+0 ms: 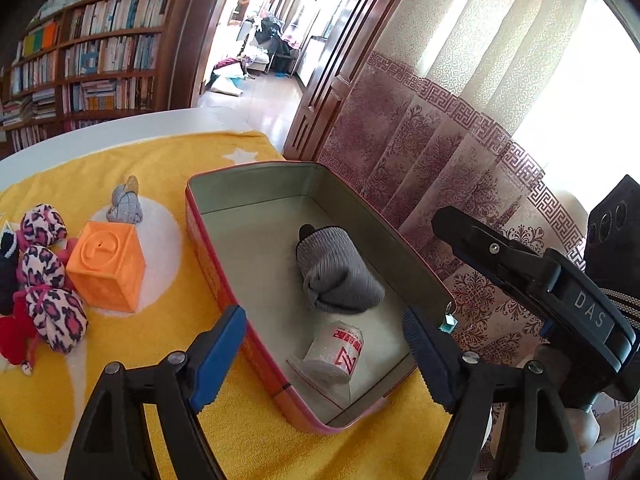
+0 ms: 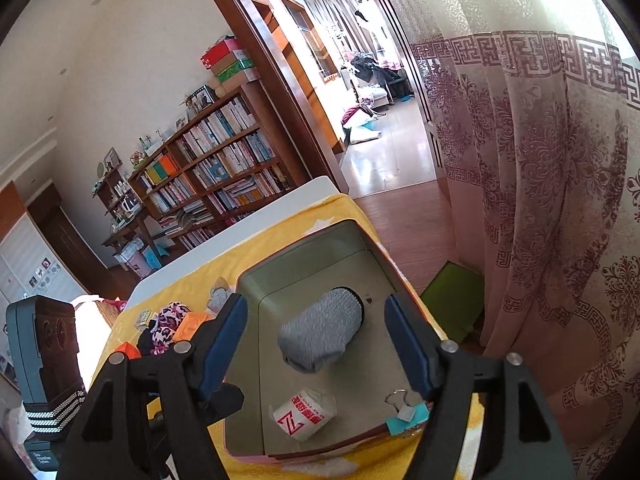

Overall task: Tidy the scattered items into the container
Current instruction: 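Carry the sock and tape roll into the red tin and open both grippers, then grasp the orange textured block with the left gripper while the right gripper approaches the orange cube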

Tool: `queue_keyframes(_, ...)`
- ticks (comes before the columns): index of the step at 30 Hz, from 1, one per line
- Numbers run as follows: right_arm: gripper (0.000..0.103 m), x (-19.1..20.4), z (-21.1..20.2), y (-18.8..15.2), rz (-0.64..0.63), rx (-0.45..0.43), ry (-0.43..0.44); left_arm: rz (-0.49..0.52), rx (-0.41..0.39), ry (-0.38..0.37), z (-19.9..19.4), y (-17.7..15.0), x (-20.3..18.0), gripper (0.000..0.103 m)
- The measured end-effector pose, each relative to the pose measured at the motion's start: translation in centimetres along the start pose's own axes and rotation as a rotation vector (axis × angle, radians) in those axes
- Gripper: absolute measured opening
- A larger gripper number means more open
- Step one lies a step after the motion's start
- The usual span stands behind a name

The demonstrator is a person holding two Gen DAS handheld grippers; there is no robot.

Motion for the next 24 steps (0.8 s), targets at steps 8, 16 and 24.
queue_keyframes(8,0.075,3.5,1.1,-1.4,-0.04,0.033,0.062,-0.053,-0.081,0.16,-4.1,0.0,6.3,0.082)
queue_keyframes(16,0.075,8.5,2.3,-4.0,-0.094,0.097,0.154,-0.144,-0.164,0.333,-9.3,-0.4,13.9,0.082)
queue_keyframes(24,0.075,13.8,4.0,-6.8,-0.133,0.179,0.24,-0.243,-0.189,0.433,-12.6,-1.1,19.6,0.082)
Point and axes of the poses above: each gripper's, at about its wrist camera, not at the fingertips, and z roughly the way its jaws point, x to its left, y to its top, the point moved 6 cm from there along z, roughly the way its jaws point, and after that the axes turned 13 degrees about -x, right-handed, at the moved point
